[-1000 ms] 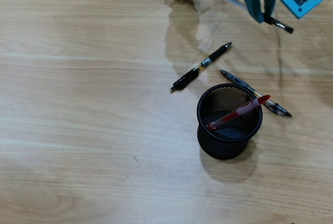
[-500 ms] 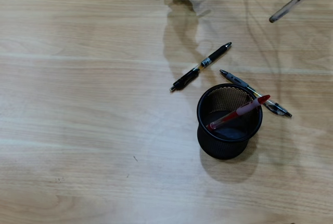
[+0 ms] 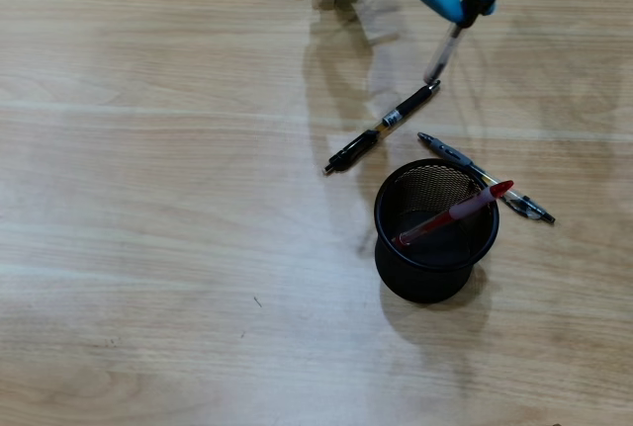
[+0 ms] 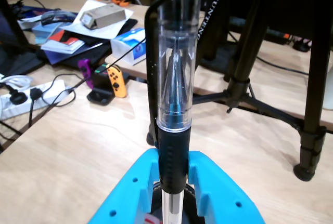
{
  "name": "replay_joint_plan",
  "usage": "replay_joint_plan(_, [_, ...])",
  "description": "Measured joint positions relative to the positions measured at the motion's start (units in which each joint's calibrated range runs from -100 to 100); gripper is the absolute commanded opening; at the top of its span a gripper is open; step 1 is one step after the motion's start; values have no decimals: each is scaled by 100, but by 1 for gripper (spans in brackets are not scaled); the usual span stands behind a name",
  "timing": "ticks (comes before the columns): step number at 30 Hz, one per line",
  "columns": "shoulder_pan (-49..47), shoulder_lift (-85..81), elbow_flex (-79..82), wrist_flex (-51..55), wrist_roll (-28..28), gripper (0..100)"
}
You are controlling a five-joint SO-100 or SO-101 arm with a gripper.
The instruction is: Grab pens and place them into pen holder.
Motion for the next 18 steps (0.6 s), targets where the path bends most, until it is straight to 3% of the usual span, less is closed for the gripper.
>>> replay_joint_plan(4, [0,0,861,-993,0,2])
replay_joint_plan(6, [-29,0,1783,-2089,-26,2])
replay_joint_plan(14, [-29,17,4179,-4773,-177,2])
replay_joint_plan(18, [-29,255,4472,-5274,-177,2])
